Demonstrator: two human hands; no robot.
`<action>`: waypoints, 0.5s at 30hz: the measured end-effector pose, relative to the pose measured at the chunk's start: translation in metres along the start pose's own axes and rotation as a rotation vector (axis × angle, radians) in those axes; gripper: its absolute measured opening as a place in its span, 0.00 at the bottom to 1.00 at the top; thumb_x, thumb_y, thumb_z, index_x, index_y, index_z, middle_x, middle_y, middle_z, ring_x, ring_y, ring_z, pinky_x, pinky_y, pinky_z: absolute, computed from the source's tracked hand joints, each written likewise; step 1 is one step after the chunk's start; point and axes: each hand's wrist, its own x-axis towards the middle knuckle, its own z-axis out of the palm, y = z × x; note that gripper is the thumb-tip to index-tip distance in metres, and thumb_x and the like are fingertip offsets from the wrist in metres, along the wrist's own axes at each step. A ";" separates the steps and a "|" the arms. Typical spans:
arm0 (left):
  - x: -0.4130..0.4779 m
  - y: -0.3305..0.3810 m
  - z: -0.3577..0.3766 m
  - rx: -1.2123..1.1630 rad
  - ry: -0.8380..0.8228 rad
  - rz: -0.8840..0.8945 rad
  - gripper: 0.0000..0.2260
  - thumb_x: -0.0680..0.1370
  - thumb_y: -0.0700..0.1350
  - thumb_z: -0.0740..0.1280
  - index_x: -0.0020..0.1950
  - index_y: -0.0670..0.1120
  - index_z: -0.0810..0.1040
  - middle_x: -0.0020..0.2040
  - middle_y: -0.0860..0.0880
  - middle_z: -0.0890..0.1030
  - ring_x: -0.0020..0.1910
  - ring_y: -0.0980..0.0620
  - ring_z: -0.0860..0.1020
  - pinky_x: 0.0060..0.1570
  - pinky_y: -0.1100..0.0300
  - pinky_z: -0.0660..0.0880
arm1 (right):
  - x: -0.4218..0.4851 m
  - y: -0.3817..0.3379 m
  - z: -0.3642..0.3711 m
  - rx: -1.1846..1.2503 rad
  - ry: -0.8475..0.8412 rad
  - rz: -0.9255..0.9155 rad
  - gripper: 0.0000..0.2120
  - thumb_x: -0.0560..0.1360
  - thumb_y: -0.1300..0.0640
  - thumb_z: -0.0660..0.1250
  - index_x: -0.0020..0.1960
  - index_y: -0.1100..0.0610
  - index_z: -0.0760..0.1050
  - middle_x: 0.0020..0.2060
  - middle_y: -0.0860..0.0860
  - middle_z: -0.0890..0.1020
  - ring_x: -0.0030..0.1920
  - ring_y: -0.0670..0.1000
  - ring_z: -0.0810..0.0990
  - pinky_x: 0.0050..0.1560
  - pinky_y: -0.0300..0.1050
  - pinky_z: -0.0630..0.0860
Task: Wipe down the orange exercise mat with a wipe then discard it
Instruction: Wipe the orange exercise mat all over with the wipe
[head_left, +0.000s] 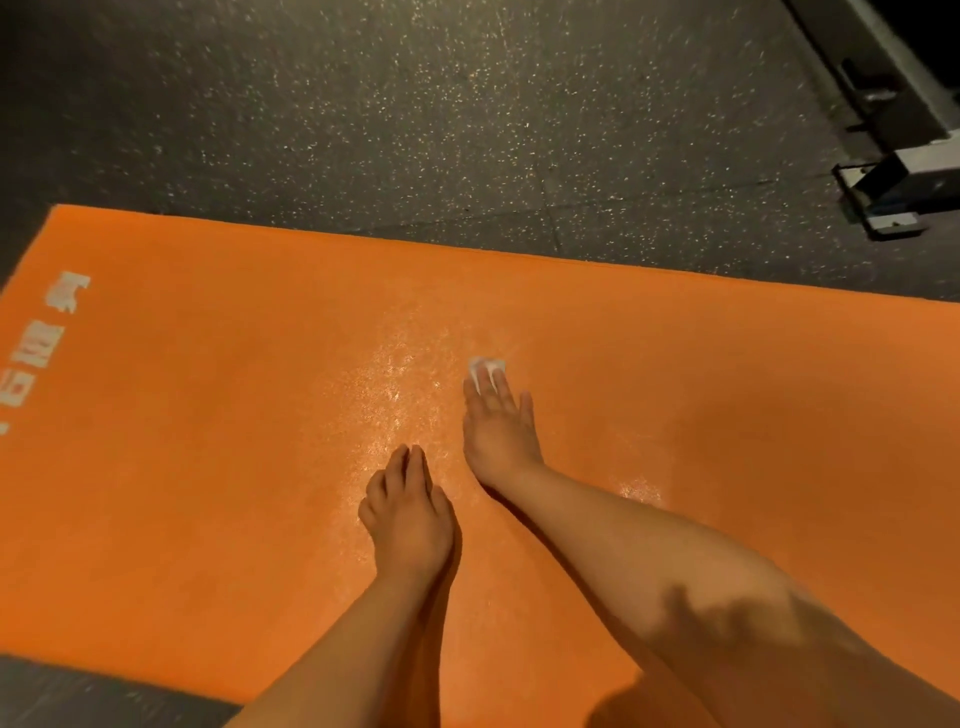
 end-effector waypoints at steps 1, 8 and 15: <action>0.000 -0.002 0.000 -0.016 -0.018 -0.006 0.25 0.84 0.47 0.57 0.81 0.49 0.59 0.81 0.49 0.57 0.77 0.44 0.55 0.73 0.46 0.53 | 0.001 -0.009 0.003 -0.009 -0.039 -0.046 0.29 0.85 0.57 0.50 0.83 0.52 0.44 0.82 0.48 0.40 0.81 0.51 0.36 0.79 0.62 0.38; -0.013 -0.033 -0.006 -0.116 0.028 0.078 0.24 0.81 0.39 0.60 0.77 0.41 0.66 0.77 0.41 0.64 0.76 0.40 0.61 0.74 0.51 0.56 | -0.008 -0.023 0.021 -0.143 -0.155 -0.507 0.28 0.85 0.59 0.52 0.83 0.47 0.48 0.82 0.45 0.47 0.81 0.48 0.39 0.77 0.59 0.32; -0.007 -0.041 -0.017 0.006 0.034 -0.131 0.25 0.85 0.50 0.54 0.82 0.51 0.54 0.82 0.50 0.53 0.78 0.47 0.53 0.73 0.47 0.51 | 0.021 -0.040 0.018 0.008 -0.030 -0.076 0.29 0.85 0.58 0.51 0.83 0.50 0.46 0.82 0.51 0.40 0.81 0.51 0.34 0.78 0.61 0.36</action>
